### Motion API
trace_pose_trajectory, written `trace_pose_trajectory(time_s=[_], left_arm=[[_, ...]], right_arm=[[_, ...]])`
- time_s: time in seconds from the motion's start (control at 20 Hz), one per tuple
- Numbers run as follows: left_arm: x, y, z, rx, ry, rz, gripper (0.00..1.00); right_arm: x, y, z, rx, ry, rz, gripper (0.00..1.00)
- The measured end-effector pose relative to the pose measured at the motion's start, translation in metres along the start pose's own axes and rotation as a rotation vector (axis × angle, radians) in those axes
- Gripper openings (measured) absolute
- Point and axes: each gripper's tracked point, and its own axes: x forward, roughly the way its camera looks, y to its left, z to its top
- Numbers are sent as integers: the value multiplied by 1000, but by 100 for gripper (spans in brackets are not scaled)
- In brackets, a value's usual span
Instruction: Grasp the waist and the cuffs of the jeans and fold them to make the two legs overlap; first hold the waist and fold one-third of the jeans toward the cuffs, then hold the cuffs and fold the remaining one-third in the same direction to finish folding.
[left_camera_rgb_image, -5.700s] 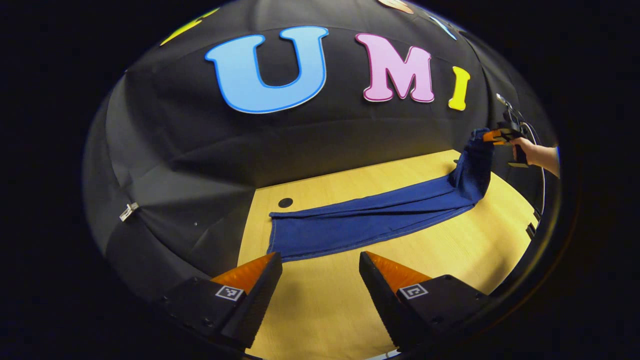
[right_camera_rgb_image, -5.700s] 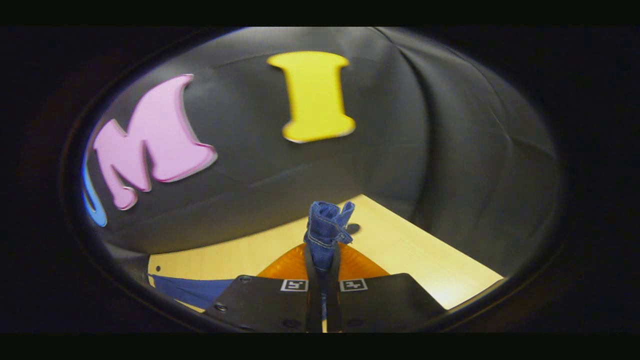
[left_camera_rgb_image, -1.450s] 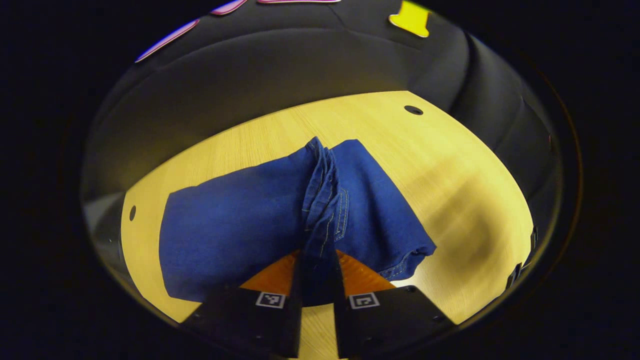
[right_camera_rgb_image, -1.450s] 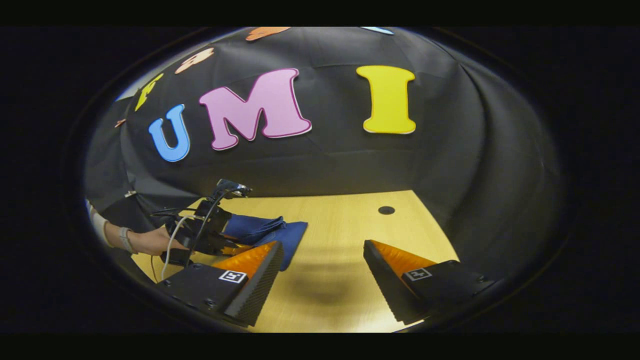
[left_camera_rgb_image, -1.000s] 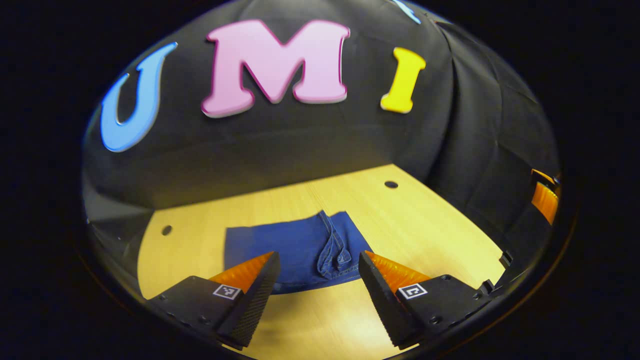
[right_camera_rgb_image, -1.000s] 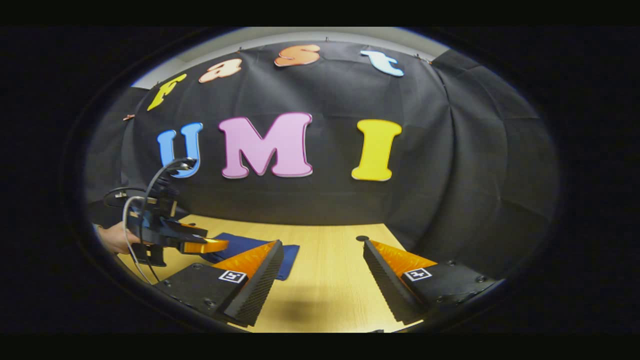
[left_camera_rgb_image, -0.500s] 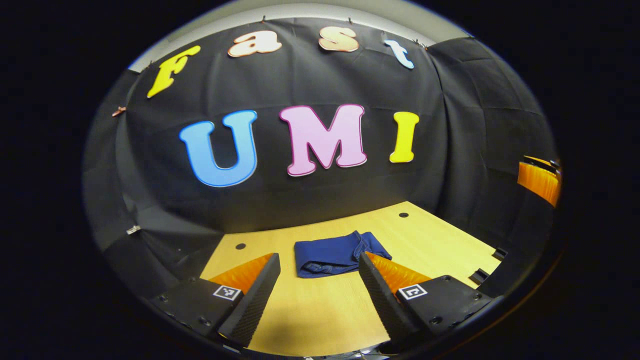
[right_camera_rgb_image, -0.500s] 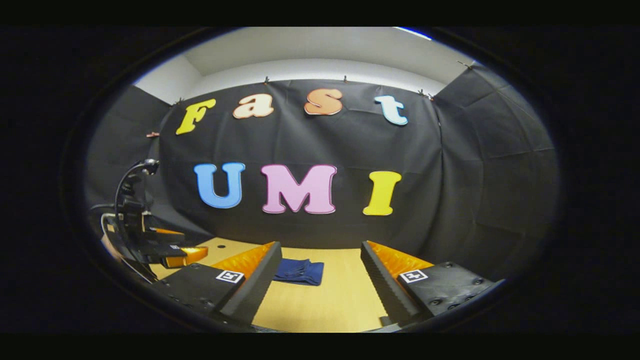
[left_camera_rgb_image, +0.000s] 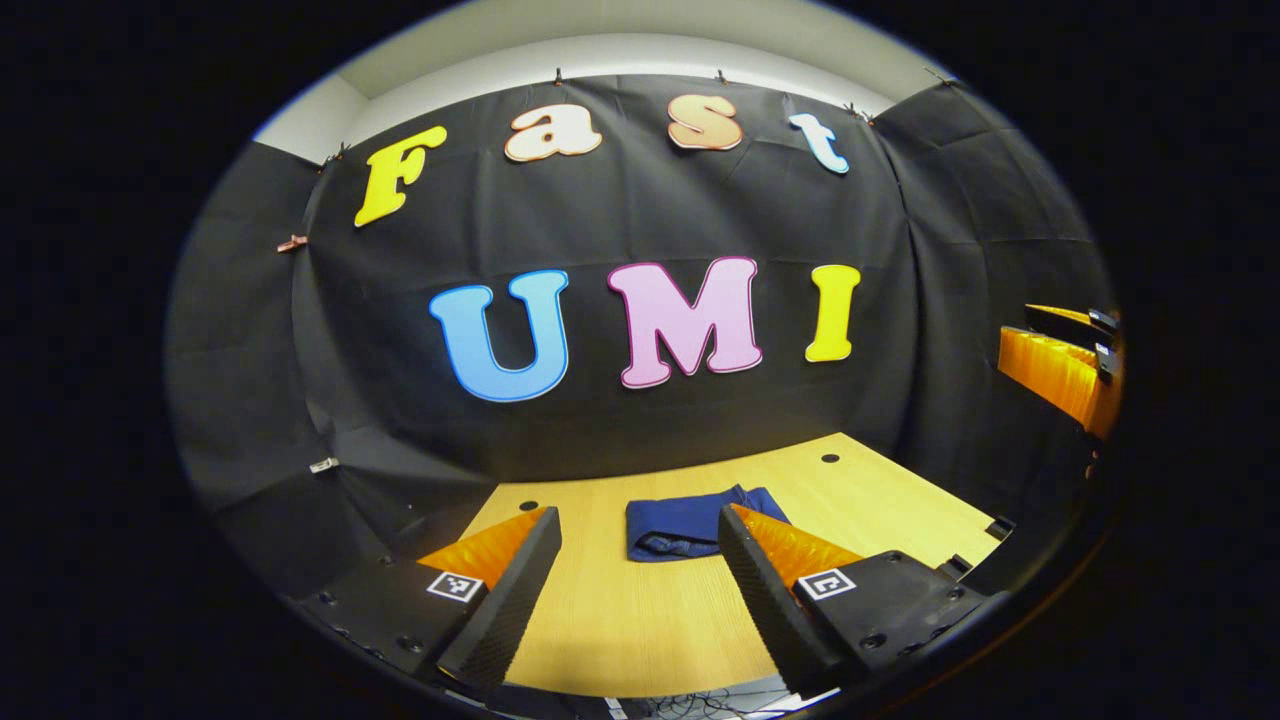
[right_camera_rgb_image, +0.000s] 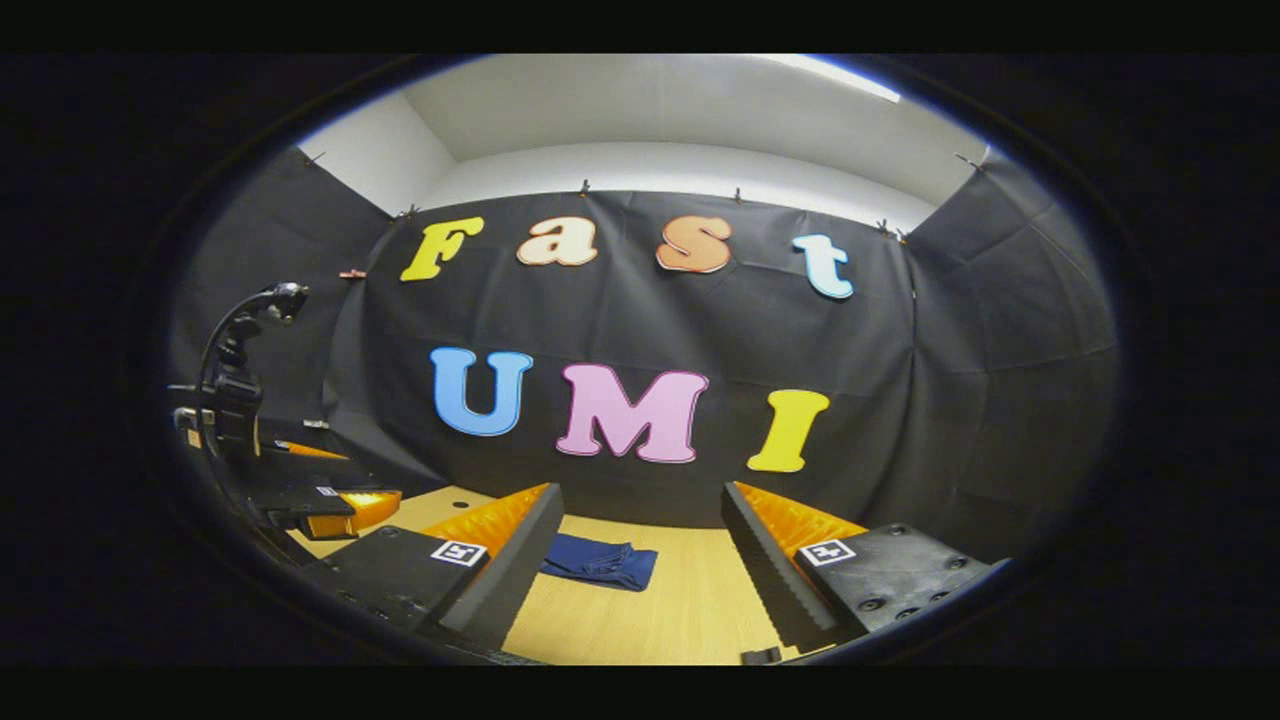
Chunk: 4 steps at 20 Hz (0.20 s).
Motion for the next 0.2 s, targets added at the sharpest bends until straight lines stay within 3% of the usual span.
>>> trace_pose_trajectory(time_s=[0.2], left_arm=[[-11, -14, 4, -10, -14, 19, 98]], right_arm=[[-1, -13, 2, 34, 1, 5, 97]])
